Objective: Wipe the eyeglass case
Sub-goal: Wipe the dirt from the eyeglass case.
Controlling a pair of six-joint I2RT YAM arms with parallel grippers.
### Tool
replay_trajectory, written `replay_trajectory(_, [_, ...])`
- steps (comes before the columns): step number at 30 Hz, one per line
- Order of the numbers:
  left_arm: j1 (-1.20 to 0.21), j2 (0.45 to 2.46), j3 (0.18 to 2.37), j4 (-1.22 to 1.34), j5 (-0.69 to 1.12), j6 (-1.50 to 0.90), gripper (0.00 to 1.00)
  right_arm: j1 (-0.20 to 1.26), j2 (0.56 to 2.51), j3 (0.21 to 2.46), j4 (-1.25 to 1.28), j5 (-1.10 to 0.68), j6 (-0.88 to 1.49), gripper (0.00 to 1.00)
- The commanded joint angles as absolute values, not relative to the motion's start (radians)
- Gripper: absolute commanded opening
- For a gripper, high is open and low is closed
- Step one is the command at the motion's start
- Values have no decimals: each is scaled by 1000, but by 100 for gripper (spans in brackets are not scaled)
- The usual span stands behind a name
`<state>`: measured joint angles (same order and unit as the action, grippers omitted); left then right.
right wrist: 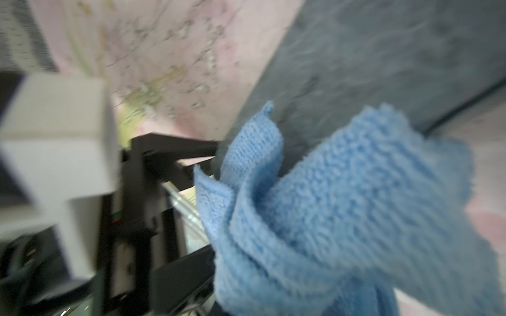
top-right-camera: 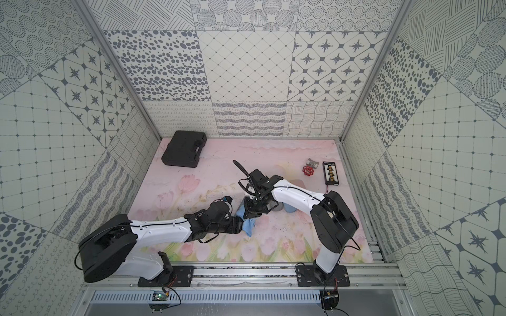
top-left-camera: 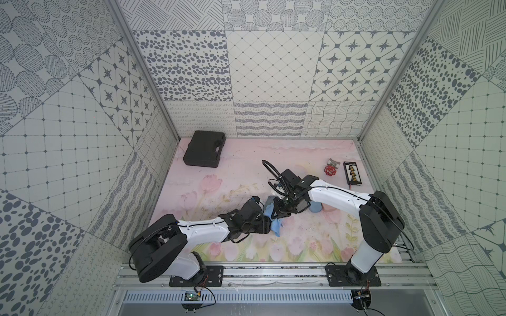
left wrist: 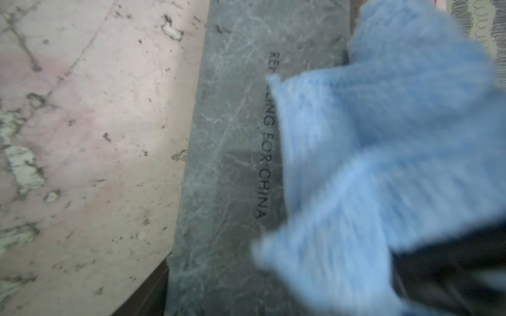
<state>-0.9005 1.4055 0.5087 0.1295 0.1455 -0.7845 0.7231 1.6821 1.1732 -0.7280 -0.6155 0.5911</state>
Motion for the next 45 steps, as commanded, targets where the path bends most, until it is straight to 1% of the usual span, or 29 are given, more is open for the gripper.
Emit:
replay_trajectory(1, [-867, 1424, 493, -18, 318, -790, 13, 632, 1605, 1146, -544, -859, 654, 0])
replay_trajectory(3, [-851, 1411, 482, -2, 356, -795, 13, 545, 1605, 1125, -580, -823, 630, 0])
replay_trajectory(5, [-833, 1390, 451, 49, 420, -819, 12, 499, 1625, 1136, -693, -677, 551, 0])
replay_trajectory(7, [-804, 1368, 396, 155, 500, -879, 12, 490, 1655, 1140, -770, -495, 514, 0])
replay_trajectory(8, [-786, 1363, 363, 225, 538, -919, 12, 489, 1669, 1134, -776, -441, 510, 0])
replay_trajectory(10, [-759, 1377, 311, 355, 606, -991, 10, 488, 1687, 1130, -756, -372, 537, 0])
replay_trajectory(13, [-740, 1434, 273, 523, 682, -1070, 9, 488, 1721, 1155, -697, -342, 568, 0])
replay_trajectory(15, [-737, 1483, 268, 609, 720, -1110, 8, 489, 1775, 1195, -689, -372, 571, 0])
replay_trajectory(19, [-720, 1588, 243, 824, 767, -1206, 5, 492, 1843, 1188, -635, -429, 577, 0])
replay_trajectory(21, [-709, 1642, 240, 905, 780, -1236, 2, 492, 1840, 1162, -602, -469, 582, 0])
replay_trajectory(23, [-703, 1698, 249, 962, 788, -1260, 0, 503, 1809, 1116, -516, -568, 587, 0])
replay_trajectory(25, [-703, 1738, 260, 991, 790, -1272, 0, 546, 1794, 1099, -490, -653, 565, 0])
replay_trajectory(29, [-702, 1777, 275, 1012, 788, -1277, 0, 663, 1783, 1062, -489, -723, 577, 0])
replay_trajectory(33, [-701, 1765, 275, 983, 759, -1263, 0, 750, 1748, 994, -372, -775, 691, 0])
replay_trajectory(36, [-701, 1735, 286, 903, 746, -1234, 0, 791, 1706, 1004, -327, -857, 694, 0])
replay_trajectory(37, [-701, 1723, 293, 867, 745, -1220, 0, 789, 1682, 1005, -309, -903, 697, 0])
replay_trajectory(39, [-701, 1710, 298, 827, 746, -1199, 0, 757, 1623, 1008, -297, -934, 690, 0])
replay_trajectory(43, [-701, 1707, 292, 795, 749, -1183, 0, 588, 1533, 1003, -264, -1002, 711, 0])
replay_trajectory(45, [-701, 1708, 286, 794, 750, -1180, 0, 500, 1527, 1018, -303, -985, 689, 0])
